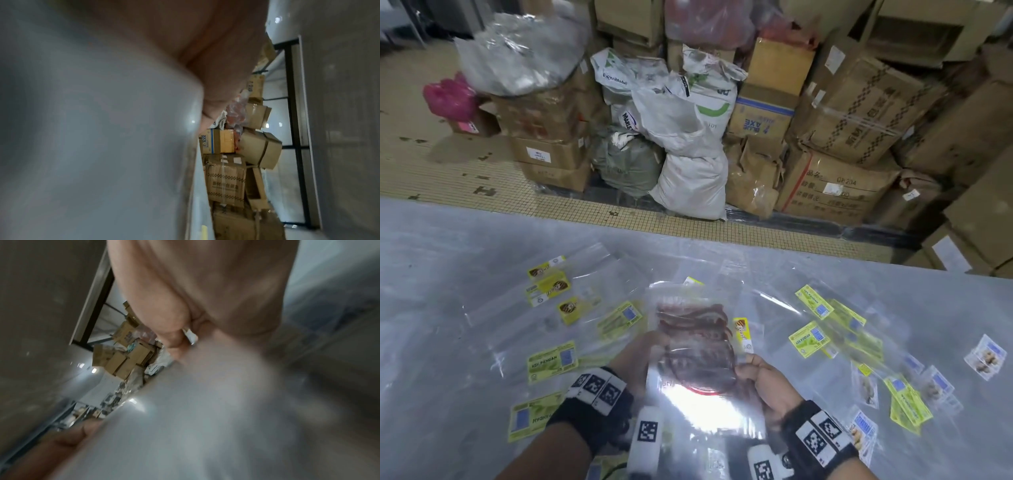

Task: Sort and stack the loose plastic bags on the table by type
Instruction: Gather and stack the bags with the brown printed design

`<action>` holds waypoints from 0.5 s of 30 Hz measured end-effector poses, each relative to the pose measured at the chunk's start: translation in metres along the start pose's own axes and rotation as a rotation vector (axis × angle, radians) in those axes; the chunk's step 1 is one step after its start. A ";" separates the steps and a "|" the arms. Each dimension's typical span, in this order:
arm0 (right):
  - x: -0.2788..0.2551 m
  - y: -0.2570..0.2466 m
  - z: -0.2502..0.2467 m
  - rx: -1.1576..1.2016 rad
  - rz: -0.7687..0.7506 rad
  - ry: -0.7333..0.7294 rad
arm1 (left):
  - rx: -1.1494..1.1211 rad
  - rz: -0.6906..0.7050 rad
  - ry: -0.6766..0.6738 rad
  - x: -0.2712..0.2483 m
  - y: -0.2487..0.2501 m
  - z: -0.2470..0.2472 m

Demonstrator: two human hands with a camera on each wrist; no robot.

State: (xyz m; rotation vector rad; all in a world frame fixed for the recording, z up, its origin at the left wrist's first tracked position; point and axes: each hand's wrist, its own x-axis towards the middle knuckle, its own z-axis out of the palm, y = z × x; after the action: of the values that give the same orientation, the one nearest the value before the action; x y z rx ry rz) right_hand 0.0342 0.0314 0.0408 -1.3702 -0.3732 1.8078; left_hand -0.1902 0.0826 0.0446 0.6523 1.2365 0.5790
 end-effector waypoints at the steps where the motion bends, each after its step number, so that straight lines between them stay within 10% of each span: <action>1: 0.002 0.003 -0.001 -0.042 -0.002 0.036 | 0.043 0.008 -0.016 -0.003 0.003 0.003; 8: 0.009 -0.001 -0.008 -0.524 -0.064 0.182 | 0.231 0.065 0.105 0.009 -0.005 0.002; 15: 0.018 -0.010 -0.008 -0.418 0.014 0.231 | 0.289 0.096 0.112 0.011 -0.011 -0.006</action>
State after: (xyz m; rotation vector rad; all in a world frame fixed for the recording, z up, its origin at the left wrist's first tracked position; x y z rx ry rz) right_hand 0.0446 0.0488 0.0329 -1.8510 -0.6434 1.6146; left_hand -0.1933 0.0837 0.0278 0.9360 1.4135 0.5262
